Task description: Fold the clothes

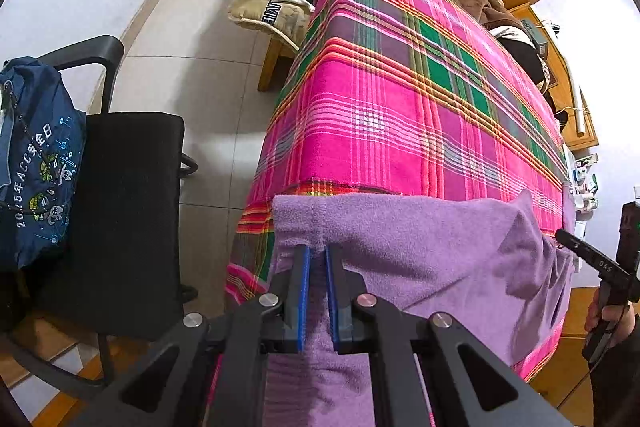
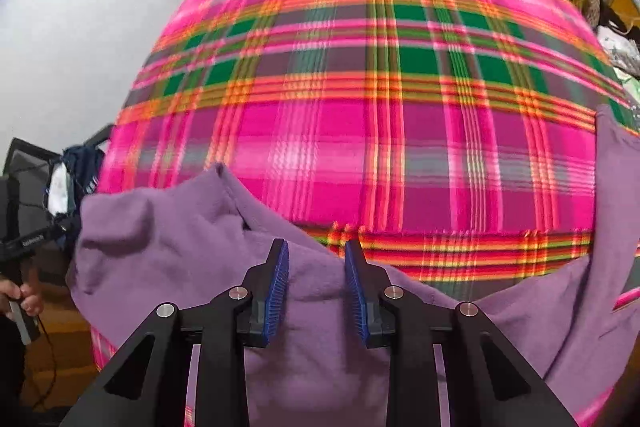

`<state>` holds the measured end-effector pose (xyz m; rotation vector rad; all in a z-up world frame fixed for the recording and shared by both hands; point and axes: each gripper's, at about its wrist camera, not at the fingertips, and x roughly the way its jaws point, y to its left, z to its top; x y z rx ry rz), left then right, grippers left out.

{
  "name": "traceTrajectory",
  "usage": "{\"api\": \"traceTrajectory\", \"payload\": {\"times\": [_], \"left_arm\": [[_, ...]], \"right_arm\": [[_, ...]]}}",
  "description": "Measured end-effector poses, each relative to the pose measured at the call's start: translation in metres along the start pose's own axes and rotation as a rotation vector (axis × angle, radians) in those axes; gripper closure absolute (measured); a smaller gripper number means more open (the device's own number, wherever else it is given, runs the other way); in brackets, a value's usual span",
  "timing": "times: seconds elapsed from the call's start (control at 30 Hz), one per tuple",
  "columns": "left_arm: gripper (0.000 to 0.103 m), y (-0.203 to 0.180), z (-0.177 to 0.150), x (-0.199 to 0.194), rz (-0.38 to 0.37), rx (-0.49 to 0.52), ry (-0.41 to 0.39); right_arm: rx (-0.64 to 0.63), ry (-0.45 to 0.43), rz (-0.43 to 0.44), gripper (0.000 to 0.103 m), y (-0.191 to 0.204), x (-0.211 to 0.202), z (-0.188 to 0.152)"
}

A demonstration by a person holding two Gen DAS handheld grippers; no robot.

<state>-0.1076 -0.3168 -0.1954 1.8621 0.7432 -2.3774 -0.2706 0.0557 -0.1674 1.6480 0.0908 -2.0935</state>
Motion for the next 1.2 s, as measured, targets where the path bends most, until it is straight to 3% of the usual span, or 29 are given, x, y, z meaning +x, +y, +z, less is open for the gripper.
{"api": "traceTrajectory", "payload": {"times": [0.27,0.63,0.8,1.07,1.2], "left_arm": [[0.094,0.001,-0.001,-0.001,-0.012,0.010,-0.003],[0.094,0.003,0.001,0.001,-0.025,0.017,0.006],[0.094,0.002,0.001,0.002,-0.025,0.024,0.008],[0.094,0.005,0.005,-0.001,-0.037,0.022,0.017],[0.094,0.021,0.004,-0.020,-0.053,-0.033,-0.018]], "right_arm": [[-0.038,-0.011,0.059,0.073,0.016,0.003,0.011],[-0.261,0.144,0.085,0.075,0.051,0.046,0.019],[-0.227,0.114,0.054,0.100,0.046,0.041,0.020],[-0.173,0.066,0.003,0.098,0.039,0.033,0.022],[-0.149,0.049,-0.005,0.096,0.038,0.026,0.013]]}}
